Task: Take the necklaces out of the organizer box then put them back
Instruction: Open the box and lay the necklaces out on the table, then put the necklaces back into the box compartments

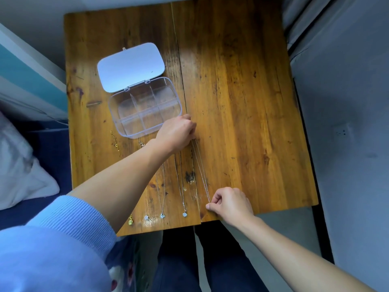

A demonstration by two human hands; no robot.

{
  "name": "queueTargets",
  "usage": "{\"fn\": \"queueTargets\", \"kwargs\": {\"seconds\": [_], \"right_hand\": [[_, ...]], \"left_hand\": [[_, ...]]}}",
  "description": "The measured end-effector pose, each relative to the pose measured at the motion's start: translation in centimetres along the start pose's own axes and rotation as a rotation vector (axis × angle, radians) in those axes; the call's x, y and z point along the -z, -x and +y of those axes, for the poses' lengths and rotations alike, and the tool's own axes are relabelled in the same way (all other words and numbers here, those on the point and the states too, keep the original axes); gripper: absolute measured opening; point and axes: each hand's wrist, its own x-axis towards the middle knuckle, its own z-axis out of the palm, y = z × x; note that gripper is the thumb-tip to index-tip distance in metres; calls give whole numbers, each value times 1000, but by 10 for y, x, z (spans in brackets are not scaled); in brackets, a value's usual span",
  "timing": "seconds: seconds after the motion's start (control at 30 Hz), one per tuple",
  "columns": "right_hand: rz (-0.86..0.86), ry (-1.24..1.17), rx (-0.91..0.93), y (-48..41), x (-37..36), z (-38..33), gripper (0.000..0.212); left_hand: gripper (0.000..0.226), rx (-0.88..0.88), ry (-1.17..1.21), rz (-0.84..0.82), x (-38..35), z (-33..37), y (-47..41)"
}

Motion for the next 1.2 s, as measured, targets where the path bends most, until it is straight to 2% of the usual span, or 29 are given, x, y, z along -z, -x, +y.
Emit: {"fn": "queueTargets", "kwargs": {"seconds": [0.2,0.3,0.4,0.53,0.7,0.8,0.97,1.1,1.2], "right_hand": [[48,-52,27,1,2,5,19],[64,-107,18,-5,8,7,16],[140,-168,3,-17,24,9,15],[205,-187,15,-43,51,2,12],[236,-117,53,-69,70,-4,11],[266,-61,51,-71,68,-10,13],[277,-14,79,-72,59,-26,17],[239,42,153,-69,50,-49,30],[205,151,144,-67,38,-64,24]], "left_hand": [[19,20,-16,-21,-8,-8,18],[20,89,64,80,-8,-13,30],[18,221,182,175,-10,-16,55],[15,423,328,196,-27,-15,98],[12,704,430,292,-42,-26,145],[11,814,435,318,-48,-34,171],[10,852,426,307,-58,-43,199],[10,858,417,306,-64,-47,210],[9,835,424,311,-69,-48,215]]}}
